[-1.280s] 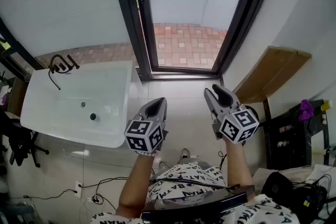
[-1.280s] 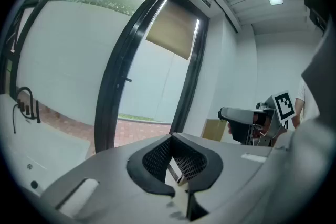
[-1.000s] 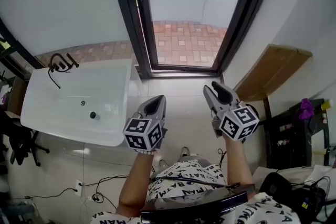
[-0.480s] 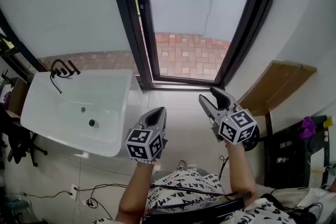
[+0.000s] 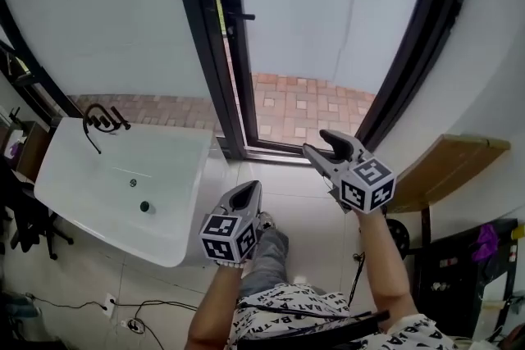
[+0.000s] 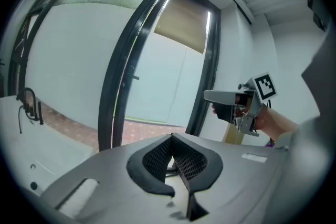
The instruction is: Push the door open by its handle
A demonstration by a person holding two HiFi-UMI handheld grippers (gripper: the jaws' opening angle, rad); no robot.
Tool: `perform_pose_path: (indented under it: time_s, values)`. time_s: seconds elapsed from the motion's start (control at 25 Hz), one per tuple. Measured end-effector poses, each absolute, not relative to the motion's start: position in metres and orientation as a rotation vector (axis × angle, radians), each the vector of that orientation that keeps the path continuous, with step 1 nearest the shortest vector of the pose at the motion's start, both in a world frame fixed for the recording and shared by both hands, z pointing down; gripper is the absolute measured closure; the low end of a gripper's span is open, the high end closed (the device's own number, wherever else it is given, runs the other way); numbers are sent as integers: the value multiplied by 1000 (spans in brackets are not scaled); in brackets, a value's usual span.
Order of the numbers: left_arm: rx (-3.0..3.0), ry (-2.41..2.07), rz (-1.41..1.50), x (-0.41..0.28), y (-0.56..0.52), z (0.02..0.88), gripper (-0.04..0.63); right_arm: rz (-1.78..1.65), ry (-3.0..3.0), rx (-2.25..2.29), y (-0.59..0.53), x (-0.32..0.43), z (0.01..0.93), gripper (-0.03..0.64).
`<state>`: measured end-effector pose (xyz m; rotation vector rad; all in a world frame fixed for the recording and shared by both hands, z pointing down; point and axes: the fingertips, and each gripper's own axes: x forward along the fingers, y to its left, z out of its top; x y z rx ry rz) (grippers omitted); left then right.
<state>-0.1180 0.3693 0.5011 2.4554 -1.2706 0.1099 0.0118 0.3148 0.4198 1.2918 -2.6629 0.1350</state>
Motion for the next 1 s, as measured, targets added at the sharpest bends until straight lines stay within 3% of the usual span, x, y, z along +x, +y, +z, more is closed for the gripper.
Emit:
perform_pose_path:
  time_s: [0.36,0.96,1.0]
  values:
    - [2450,-1274,74,-97,233,506,611,13,-2611,1140,148,10,400,383]
    - [2382,-1392,55,-113,15,486,611,-122,-2517,801,-118,-68,379,382]
    - [2382,-1393,57,-111,9,486,610,-127,-2493,767,-127,-73,383,338]
